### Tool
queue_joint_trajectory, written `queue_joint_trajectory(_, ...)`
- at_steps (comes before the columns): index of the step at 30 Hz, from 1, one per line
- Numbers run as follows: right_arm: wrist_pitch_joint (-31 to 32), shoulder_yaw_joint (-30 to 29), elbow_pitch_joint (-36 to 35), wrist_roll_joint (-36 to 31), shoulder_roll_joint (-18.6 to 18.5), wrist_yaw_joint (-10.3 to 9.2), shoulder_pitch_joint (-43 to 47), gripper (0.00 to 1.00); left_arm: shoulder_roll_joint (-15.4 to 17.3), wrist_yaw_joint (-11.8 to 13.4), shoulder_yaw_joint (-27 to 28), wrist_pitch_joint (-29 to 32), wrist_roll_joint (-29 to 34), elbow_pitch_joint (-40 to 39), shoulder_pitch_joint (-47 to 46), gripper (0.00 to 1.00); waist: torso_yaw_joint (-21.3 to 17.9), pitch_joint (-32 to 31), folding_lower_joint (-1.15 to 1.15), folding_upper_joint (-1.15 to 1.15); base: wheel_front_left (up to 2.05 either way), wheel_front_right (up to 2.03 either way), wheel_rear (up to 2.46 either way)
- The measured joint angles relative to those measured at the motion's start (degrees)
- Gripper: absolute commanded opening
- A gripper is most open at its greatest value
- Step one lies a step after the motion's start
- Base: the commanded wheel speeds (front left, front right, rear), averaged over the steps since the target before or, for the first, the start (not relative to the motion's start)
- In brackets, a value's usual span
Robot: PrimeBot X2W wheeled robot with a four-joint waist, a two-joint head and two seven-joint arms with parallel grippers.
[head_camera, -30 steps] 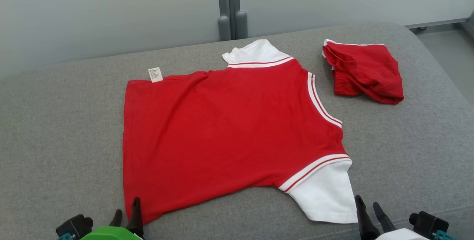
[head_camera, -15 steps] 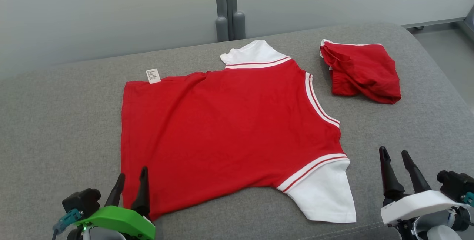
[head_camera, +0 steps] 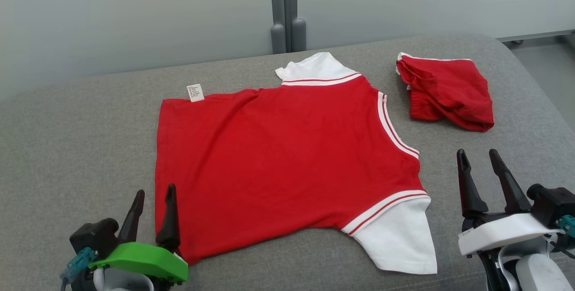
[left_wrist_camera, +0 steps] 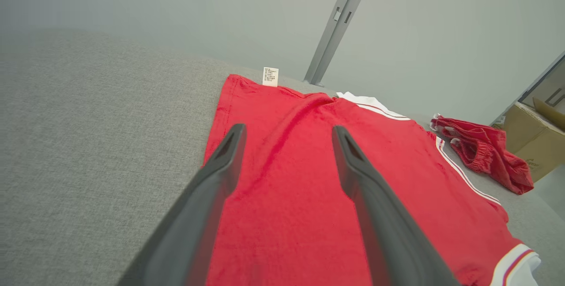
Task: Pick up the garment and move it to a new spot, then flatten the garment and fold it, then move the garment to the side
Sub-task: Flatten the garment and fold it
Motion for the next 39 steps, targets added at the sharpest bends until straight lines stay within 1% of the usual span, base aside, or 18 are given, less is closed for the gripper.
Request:
queue_joint_trajectory(6,0.0,1.1,-1.9,-2.6,0.3,-1.25,0.3,1.00,-0.9,1.2,2.1,-0.1,2.6,-4.0,3.4,1.00,0.4,-0.3,0.00,0.00,0.00,0.00,0.00)
queue_joint_trajectory(9,0.0,1.2,-2.1,-2.9,0.5,-1.47,0.5,1.00,-1.4,1.2,2.5,-0.1,3.2,-5.1,4.5,1.00,0.5,-0.3,0.00,0.00,0.00,0.00,0.00)
queue_joint_trajectory(10,0.0,1.2,-2.2,-2.9,0.5,-1.87,0.5,1.00,-1.6,1.3,2.8,-0.1,3.4,-5.5,5.0,1.00,0.6,-0.4,0.00,0.00,0.00,0.00,0.00)
queue_joint_trajectory(12,0.0,1.3,-2.2,-2.9,0.7,-1.91,0.7,1.00,-1.6,1.7,3.3,-0.1,4.3,-6.5,6.0,1.00,0.7,-0.4,0.00,0.00,0.00,0.00,0.00)
queue_joint_trajectory(18,0.0,2.8,-0.6,-2.9,1.0,-1.91,2.1,1.00,-1.9,1.8,3.9,-0.1,6.3,-8.8,7.6,1.00,0.9,-0.6,0.00,0.00,0.00,0.00,0.00)
queue_joint_trajectory(28,0.0,3.7,1.4,-3.0,1.6,-1.93,2.7,1.00,-2.4,1.9,4.5,-0.1,7.8,-10.9,11.0,1.00,1.2,-0.8,0.00,0.00,0.00,0.00,0.00)
queue_joint_trajectory(30,0.0,3.7,1.5,-3.0,1.7,-2.43,2.7,1.00,-2.6,1.9,4.5,-0.1,8.2,-11.2,11.2,1.00,1.3,-0.8,0.00,0.00,0.00,0.00,0.00)
queue_joint_trajectory(39,0.0,4.2,1.8,-3.0,2.0,-2.68,2.7,1.00,-3.0,1.9,4.5,-0.1,8.6,-12.4,12.6,1.00,1.6,-1.1,0.00,0.00,0.00,0.00,0.00)
